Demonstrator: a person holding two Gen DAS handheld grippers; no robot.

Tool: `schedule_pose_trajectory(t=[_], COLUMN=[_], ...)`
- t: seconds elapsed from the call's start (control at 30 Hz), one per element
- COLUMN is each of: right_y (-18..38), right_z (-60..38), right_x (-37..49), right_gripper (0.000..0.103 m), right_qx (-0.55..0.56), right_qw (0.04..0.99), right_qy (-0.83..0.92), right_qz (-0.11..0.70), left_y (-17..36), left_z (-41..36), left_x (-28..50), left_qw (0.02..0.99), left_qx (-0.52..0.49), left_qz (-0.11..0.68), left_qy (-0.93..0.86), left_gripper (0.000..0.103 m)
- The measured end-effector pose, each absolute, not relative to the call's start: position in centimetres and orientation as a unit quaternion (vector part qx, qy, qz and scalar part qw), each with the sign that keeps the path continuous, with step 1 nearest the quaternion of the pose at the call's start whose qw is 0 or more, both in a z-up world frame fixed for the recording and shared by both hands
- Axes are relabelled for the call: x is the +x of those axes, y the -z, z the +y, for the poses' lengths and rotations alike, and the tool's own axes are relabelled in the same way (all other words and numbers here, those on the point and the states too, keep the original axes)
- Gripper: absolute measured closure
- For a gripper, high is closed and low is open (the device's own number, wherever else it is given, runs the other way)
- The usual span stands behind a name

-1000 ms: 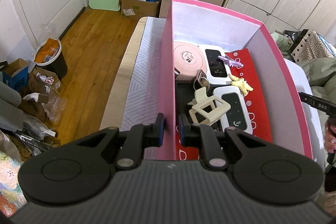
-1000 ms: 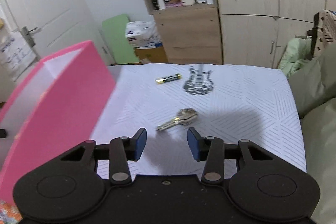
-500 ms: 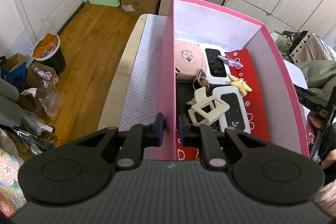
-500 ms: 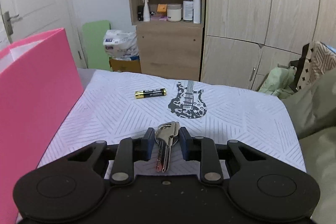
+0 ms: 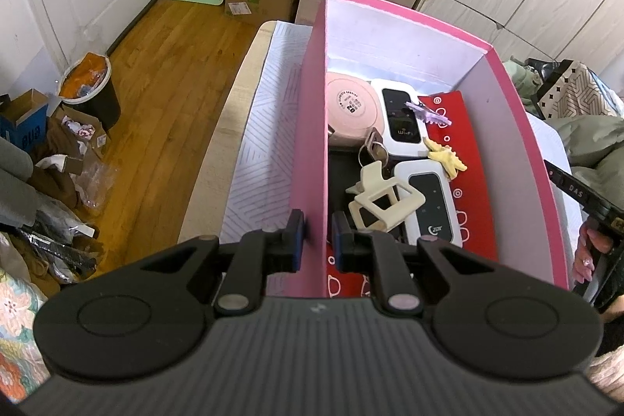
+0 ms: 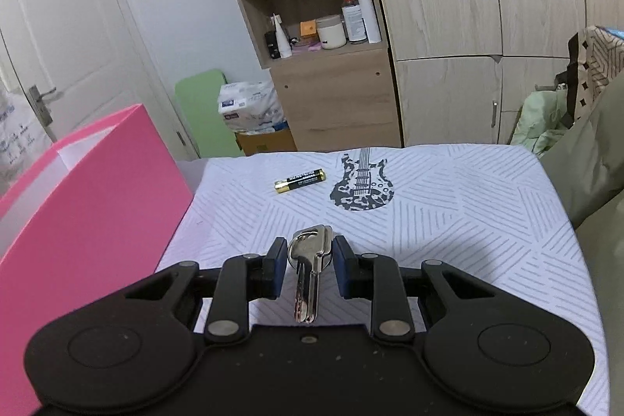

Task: Organize rigid objects
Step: 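Return the right gripper to the bed and grasp the silver keys, then carry the silver keys into the pink box and open the right gripper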

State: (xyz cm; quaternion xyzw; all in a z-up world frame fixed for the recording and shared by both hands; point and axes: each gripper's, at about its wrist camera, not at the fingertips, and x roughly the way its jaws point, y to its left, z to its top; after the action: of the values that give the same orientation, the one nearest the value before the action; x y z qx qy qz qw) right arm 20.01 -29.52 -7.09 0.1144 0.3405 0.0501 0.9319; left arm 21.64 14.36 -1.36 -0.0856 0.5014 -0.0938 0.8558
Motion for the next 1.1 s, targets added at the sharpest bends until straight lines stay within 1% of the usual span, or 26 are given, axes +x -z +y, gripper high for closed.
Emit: schedule_pose_trajectory(t=[0.07, 0.27, 0.5, 0.7, 0.9, 1.1], right_y=[6.9, 5.8, 0.1, -4.0, -4.9, -3.1], right_z=[-29.3, -29.2, -26.8, -23.2, -19.1, -14.6], right_x=[19.8, 19.0, 16.4, 14.6, 15.1, 16.5], right_gripper=[0.073, 0.073, 0.073, 0.073, 0.073, 0.073], right_qx=[0.11, 0.145, 0.158, 0.135, 0.121, 0.036], right_qw=[0.934, 0.93, 0.925, 0.905, 0.855, 0.823], right_qy=[-0.051, -0.076, -0.165, -0.264, -0.356, -0.379], right_qz=[0.336, 0.33, 0.304, 0.306, 0.358, 0.421], left_y=[1.3, 1.2, 1.2, 1.2, 1.2, 1.2], left_z=[14.3, 14.1, 13.9, 13.9, 14.0, 14.0], left_x=[21.6, 21.6, 21.7, 21.7, 21.5, 21.5], left_qw=[0.855, 0.853, 0.853, 0.853, 0.854, 0.853], left_qx=[-0.082, -0.079, -0.074, -0.078, -0.077, -0.078], left_qz=[0.503, 0.507, 0.509, 0.508, 0.508, 0.508], left_qy=[0.094, 0.094, 0.092, 0.09, 0.089, 0.089], left_gripper=[0.09, 0.09, 0.09, 0.09, 0.09, 0.09])
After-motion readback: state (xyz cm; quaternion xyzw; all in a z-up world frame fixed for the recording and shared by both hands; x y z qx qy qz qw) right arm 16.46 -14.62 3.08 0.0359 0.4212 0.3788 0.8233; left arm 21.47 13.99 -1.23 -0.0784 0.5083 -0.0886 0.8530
